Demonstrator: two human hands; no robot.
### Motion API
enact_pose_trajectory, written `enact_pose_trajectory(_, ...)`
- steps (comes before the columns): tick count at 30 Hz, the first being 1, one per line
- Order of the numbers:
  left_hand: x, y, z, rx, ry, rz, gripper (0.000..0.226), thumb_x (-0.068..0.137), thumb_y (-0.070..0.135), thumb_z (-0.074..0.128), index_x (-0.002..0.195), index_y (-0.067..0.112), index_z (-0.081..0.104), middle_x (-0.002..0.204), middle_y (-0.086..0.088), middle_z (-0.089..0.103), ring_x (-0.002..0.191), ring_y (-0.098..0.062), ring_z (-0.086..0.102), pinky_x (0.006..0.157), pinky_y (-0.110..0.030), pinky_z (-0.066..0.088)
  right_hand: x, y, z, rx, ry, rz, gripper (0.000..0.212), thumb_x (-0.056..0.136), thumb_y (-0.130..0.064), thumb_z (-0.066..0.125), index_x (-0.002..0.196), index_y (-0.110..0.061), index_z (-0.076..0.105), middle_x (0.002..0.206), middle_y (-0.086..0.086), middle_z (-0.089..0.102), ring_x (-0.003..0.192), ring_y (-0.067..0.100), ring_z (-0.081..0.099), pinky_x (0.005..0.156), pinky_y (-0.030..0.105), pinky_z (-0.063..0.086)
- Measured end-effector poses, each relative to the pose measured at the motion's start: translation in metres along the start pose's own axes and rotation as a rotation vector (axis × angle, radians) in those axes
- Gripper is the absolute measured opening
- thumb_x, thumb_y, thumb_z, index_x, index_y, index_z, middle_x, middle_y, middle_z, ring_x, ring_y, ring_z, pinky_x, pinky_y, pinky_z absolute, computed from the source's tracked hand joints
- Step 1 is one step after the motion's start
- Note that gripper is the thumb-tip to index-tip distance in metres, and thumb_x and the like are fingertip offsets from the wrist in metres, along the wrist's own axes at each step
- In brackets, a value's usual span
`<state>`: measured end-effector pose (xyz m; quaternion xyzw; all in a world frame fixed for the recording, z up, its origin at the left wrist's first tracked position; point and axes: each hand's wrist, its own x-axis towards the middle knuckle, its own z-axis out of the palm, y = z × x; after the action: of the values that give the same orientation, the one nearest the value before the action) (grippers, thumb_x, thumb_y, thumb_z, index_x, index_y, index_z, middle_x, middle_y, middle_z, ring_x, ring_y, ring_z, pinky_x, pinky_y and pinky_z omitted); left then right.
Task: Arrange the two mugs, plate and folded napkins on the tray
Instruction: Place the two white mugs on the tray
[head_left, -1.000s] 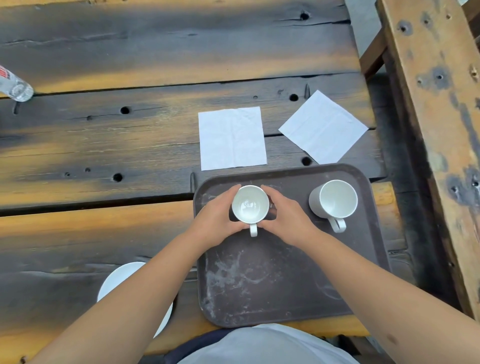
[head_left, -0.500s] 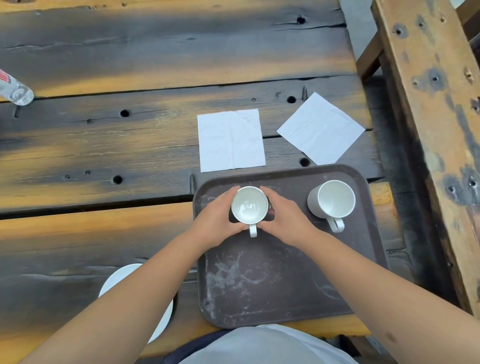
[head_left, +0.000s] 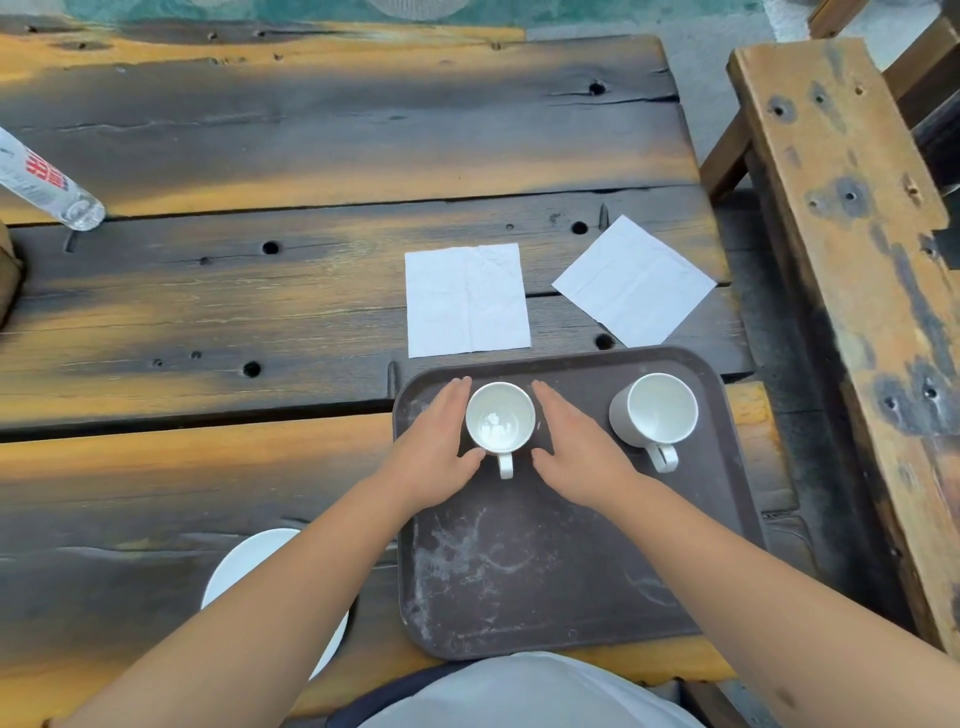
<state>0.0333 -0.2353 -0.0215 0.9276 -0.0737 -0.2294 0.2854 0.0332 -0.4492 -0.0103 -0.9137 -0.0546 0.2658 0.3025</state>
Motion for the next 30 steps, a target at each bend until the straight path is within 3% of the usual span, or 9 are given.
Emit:
enact_pose_trajectory(4,-0.019,0.01,-0.008,0.116,0.025,0.002,0.087,0.087,0.053,0.054,0.154,0.025,0.005,0.164,0.0,0.008,0.148,-0.021,0.014,0.116,-0.045,0.027,-0.019,-0.002,-0.008,-0.056,0.019,-0.013,0.086,0.079,-0.042,0.051,0.153,-0.032,0.008,0.162,-0.013,0.009,0.146,0.005,0.009,0.108,0.037,0.034)
enact_pose_trajectory(8,-0.038,0.019,-0.008,0.248,0.023,0.01,0.09,0.085,0.066,0.044,0.154,0.024,0.004,0.164,-0.003,0.006,0.149,-0.023,0.01,0.116,-0.047,0.026,-0.037,-0.004,-0.007,-0.18,0.043,-0.082,0.092,0.08,-0.065,0.052,0.153,-0.031,0.007,0.163,-0.009,0.004,0.148,0.01,0.004,0.112,0.036,0.027)
enact_pose_trajectory(16,-0.068,0.024,-0.002,0.39,-0.018,-0.048,0.094,0.081,0.078,0.024,0.155,0.026,0.0,0.164,-0.006,-0.004,0.15,-0.025,0.001,0.119,-0.046,0.017,-0.059,-0.006,0.002,-0.398,0.044,-0.077,0.108,0.069,-0.086,0.033,0.154,-0.026,0.003,0.163,0.0,-0.007,0.149,0.019,-0.008,0.117,0.042,0.021)
enact_pose_trajectory(24,-0.095,0.024,0.003,0.4,0.001,-0.138,0.091,0.08,0.08,0.02,0.155,0.03,0.006,0.165,-0.003,-0.005,0.15,-0.024,-0.002,0.12,-0.045,0.014,-0.072,-0.009,0.003,-0.516,0.079,-0.125,0.098,0.077,-0.081,0.029,0.154,-0.025,0.007,0.163,0.004,-0.004,0.149,0.023,-0.01,0.118,0.044,0.013)
enact_pose_trajectory(30,-0.126,0.023,0.011,0.346,0.039,-0.203,0.084,0.081,0.076,0.021,0.151,0.032,0.023,0.164,-0.002,0.007,0.149,-0.023,0.008,0.118,-0.045,0.02,-0.08,-0.029,0.003,-0.461,0.124,-0.306,0.07,0.086,-0.061,0.048,0.142,-0.019,0.038,0.156,0.005,0.029,0.144,0.025,0.018,0.112,0.04,0.03)
